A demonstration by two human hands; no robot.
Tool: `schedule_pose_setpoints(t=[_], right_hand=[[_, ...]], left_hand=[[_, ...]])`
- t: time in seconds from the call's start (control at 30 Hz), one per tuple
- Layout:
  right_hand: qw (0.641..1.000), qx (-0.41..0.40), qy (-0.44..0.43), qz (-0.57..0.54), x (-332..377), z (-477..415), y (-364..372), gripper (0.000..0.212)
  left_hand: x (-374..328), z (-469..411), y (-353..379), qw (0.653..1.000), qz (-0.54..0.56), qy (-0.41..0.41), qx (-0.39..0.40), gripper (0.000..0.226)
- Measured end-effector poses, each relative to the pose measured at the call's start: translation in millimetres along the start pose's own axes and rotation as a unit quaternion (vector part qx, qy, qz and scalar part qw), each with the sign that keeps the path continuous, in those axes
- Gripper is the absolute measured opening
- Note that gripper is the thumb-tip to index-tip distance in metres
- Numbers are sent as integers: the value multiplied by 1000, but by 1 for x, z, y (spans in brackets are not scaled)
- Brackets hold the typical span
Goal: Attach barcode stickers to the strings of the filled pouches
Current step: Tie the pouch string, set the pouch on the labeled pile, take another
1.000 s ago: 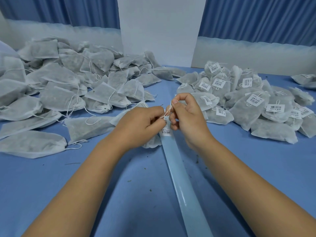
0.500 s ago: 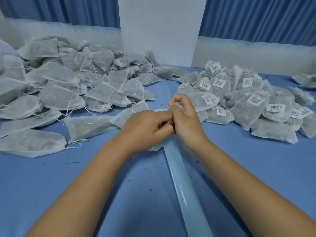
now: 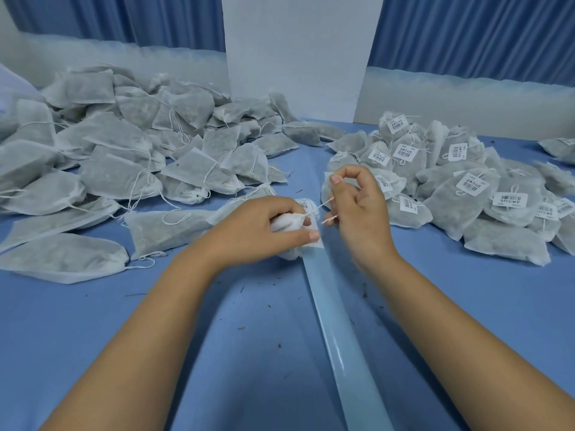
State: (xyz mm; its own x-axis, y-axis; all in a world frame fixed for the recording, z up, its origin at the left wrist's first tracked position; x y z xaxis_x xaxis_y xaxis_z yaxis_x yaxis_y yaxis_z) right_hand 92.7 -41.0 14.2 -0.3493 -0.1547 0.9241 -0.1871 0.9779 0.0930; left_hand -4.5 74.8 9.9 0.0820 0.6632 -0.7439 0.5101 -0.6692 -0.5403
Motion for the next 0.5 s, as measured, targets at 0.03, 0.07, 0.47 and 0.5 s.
schedule_pose_setpoints(t=[0.03, 0.07, 0.47, 0.5], right_hand=[[1000, -3, -5, -6, 2, -1, -1, 11], [1000, -3, -10, -14, 4, -2, -2, 10], [999, 17, -9, -50, 9, -4, 0, 8], [999, 17, -14, -48, 10, -3, 0, 7]], left_hand=[[1, 0, -2, 1000, -16, 10, 9, 28], [3, 0, -6, 1000, -23, 12, 12, 27], [28, -1, -28, 981, 158, -107, 34, 14], [27, -2, -30, 980, 165, -110, 14, 12]])
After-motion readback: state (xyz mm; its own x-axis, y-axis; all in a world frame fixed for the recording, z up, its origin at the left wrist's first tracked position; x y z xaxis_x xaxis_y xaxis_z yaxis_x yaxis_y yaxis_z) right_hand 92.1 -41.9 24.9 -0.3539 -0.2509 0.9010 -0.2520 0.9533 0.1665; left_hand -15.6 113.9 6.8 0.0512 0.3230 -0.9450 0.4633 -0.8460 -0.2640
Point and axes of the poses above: each hand's wrist, its own z-axis away from the middle knuckle, its own y-axis out of the palm, x = y × z, the point moved 8 cm from there along -z, towards the middle knuckle, and after that the axes turned 15 degrees about -x, right-handed, at the moved point
